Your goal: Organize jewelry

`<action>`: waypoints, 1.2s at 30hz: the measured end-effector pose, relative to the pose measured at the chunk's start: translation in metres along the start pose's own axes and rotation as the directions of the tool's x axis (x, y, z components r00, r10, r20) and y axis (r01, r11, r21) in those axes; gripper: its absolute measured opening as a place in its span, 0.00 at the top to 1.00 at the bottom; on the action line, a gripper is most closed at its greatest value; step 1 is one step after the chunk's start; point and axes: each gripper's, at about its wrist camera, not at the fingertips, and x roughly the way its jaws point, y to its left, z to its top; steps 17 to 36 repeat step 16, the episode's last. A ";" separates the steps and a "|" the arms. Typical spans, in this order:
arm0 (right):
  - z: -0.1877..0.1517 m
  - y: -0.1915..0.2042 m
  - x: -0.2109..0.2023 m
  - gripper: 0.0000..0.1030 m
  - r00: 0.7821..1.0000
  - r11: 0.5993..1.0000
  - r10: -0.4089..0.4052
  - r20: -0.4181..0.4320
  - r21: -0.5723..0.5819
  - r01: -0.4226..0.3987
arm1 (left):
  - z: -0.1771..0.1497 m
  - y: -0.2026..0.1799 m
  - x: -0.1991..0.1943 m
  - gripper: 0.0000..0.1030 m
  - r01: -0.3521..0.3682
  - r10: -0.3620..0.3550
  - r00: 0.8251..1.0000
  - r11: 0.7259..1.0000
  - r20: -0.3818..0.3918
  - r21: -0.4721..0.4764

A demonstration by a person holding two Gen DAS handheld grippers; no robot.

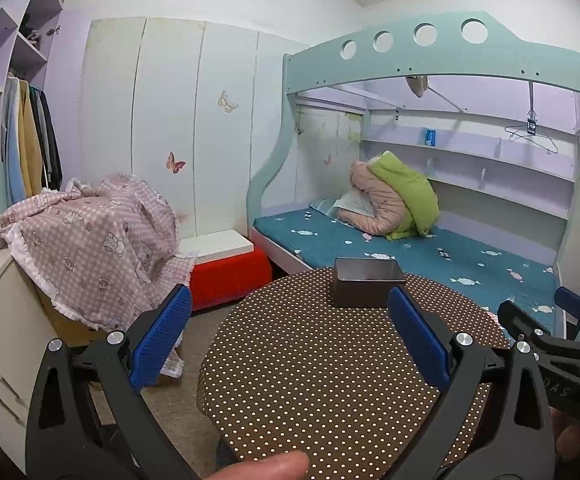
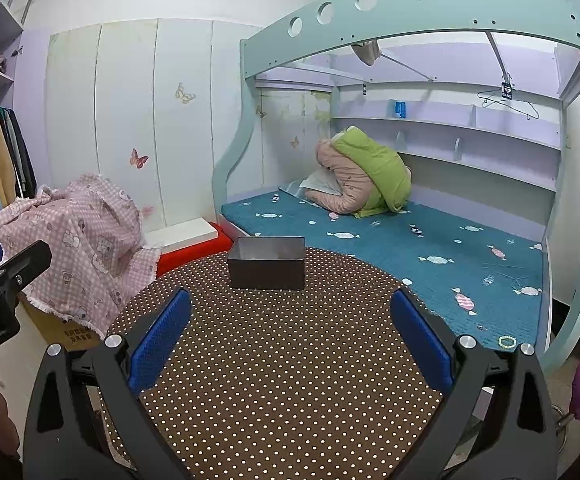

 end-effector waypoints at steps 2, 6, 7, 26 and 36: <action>0.000 0.001 0.001 0.07 1.000 1.000 0.001 -0.002 0.001 -0.001 | 0.000 -0.001 -0.001 0.05 0.002 -0.002 1.000 1.000 0.002 0.003; 0.000 0.002 0.000 0.07 1.000 1.000 0.003 -0.002 0.003 -0.003 | 0.000 -0.001 -0.004 0.05 0.015 -0.015 1.000 1.000 0.012 -0.002; 0.000 0.002 0.001 0.07 1.000 1.000 0.004 -0.002 0.004 -0.004 | 0.000 -0.002 -0.004 0.05 0.017 -0.017 1.000 1.000 0.012 -0.002; 0.001 0.002 0.001 0.07 1.000 1.000 0.003 0.003 0.005 -0.003 | 0.000 -0.004 -0.001 0.05 0.024 -0.024 1.000 1.000 -0.005 0.006; 0.001 0.002 0.001 0.07 1.000 1.000 0.003 0.003 0.005 -0.003 | 0.000 -0.004 -0.001 0.05 0.024 -0.024 1.000 1.000 -0.005 0.006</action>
